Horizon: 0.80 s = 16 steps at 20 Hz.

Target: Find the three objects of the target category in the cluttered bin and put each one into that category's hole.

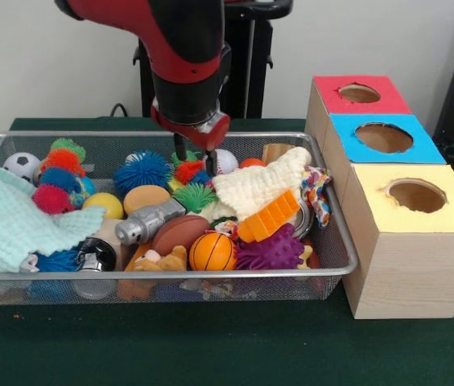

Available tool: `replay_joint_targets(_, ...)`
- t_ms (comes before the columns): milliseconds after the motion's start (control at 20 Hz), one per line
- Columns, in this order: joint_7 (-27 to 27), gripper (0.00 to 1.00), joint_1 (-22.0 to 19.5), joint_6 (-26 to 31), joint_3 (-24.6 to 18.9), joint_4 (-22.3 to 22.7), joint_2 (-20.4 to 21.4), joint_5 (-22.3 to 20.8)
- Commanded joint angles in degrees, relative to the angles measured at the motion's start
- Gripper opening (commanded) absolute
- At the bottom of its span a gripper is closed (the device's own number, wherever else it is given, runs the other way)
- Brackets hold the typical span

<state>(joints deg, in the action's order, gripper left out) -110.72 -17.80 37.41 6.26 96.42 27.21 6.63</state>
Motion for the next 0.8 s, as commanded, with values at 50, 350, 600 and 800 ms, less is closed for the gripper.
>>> replay_joint_targets(50, -6.7, 1.00, -7.8, -4.6, -10.4, 8.9, -7.0, 7.4)
replay_joint_targets(350, -3.9, 1.00, -11.6, -7.0, -14.4, 10.7, -9.6, 8.0)
replay_joint_targets(600, -3.9, 1.00, -13.2, -12.6, -16.1, 11.1, -11.9, 5.4)
replay_joint_targets(800, -5.3, 1.00, -13.3, -12.9, -18.2, 11.7, -12.0, 6.0)
